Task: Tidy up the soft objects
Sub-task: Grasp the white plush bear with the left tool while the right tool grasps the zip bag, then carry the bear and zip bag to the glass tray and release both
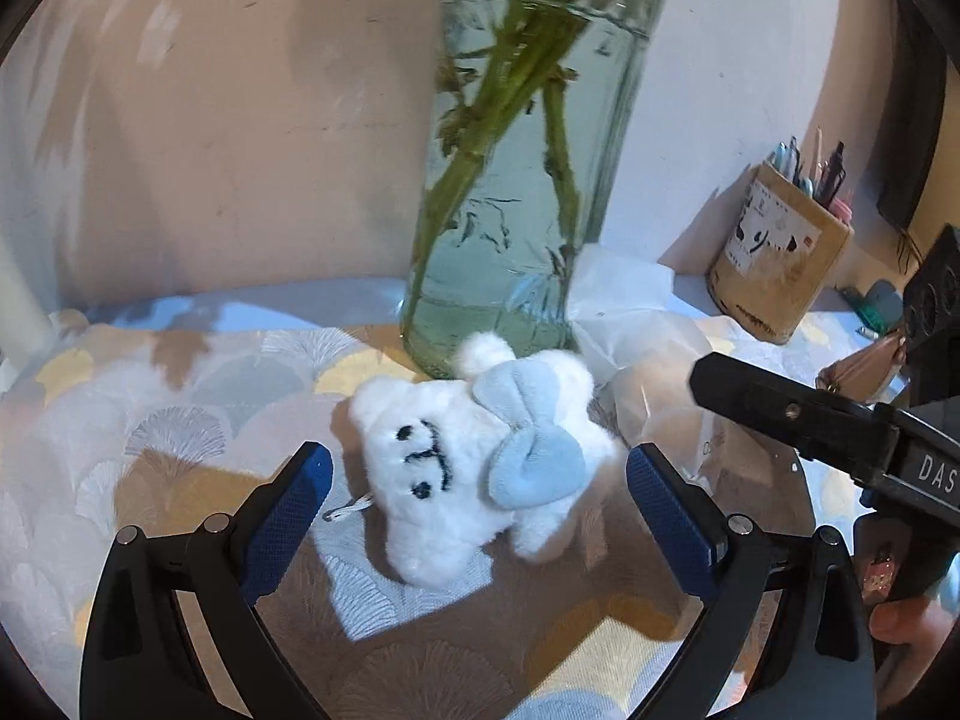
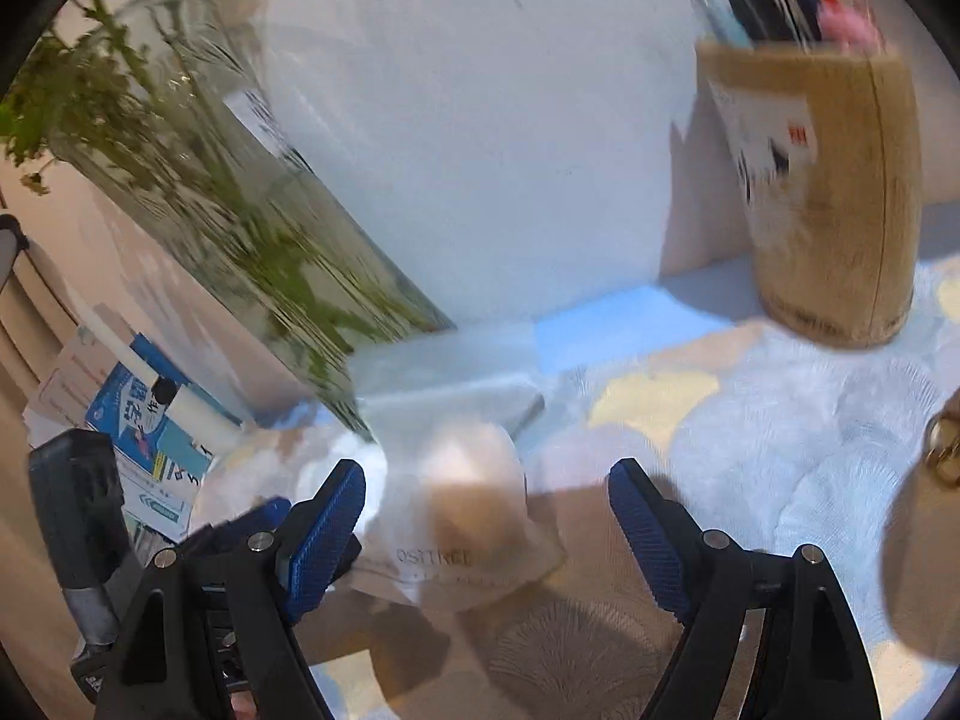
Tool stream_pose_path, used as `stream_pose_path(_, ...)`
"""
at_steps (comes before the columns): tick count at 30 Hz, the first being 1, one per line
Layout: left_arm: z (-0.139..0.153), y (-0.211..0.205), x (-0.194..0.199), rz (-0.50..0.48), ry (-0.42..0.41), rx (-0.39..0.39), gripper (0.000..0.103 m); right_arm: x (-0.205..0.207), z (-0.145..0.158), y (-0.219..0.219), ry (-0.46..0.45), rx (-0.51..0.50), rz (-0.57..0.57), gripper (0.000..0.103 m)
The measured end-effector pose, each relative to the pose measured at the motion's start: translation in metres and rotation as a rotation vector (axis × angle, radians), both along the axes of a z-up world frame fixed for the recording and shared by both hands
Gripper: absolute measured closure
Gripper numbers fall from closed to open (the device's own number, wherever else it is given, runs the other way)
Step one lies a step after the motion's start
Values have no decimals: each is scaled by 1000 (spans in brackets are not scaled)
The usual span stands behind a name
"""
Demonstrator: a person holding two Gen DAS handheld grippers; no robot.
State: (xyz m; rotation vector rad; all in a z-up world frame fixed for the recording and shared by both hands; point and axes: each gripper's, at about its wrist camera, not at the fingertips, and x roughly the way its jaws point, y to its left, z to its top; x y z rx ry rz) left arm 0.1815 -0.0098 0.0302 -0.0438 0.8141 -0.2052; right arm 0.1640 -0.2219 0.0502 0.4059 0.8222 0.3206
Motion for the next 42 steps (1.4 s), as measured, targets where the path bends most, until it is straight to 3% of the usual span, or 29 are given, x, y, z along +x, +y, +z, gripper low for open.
stream_pose_path(9,-8,-9,11,-4,37,3,4,11,-4,16,22,-40,47,24)
stream_pose_path(10,-10,-9,14,5,48,-3,4,10,-3,20,16,-48,73,46)
stream_pose_path(11,-12,-7,17,4,60,-17,4,11,-3,24,19,-57,83,56)
stream_pose_path(13,-13,-4,18,-3,61,-55,5,10,-4,24,22,-64,76,63)
stream_pose_path(15,-10,2,16,-28,38,-119,19,8,-2,17,5,-43,49,64)
stream_pose_path(16,-10,6,15,-21,29,-140,44,7,-1,11,-4,-25,23,64)
stream_pose_path(20,-8,3,14,-28,18,-129,44,6,-1,-6,-7,47,-30,64)
stream_pose_path(24,1,-4,4,-65,-47,-115,44,3,2,-11,-32,77,-36,65)
stream_pose_path(28,3,15,0,-32,-80,-207,44,2,7,-13,-55,78,-47,65)
stream_pose_path(31,-1,29,3,4,-58,-252,44,-1,10,-14,-82,58,-48,65)
stream_pose_path(35,0,25,4,3,-64,-230,44,-8,17,-8,-153,35,-25,64)
stream_pose_path(38,3,19,-3,22,-101,-212,44,-23,25,-18,-230,77,-26,65)
stream_pose_path(42,5,25,-7,75,-123,-217,44,-40,28,-14,-223,40,-25,64)
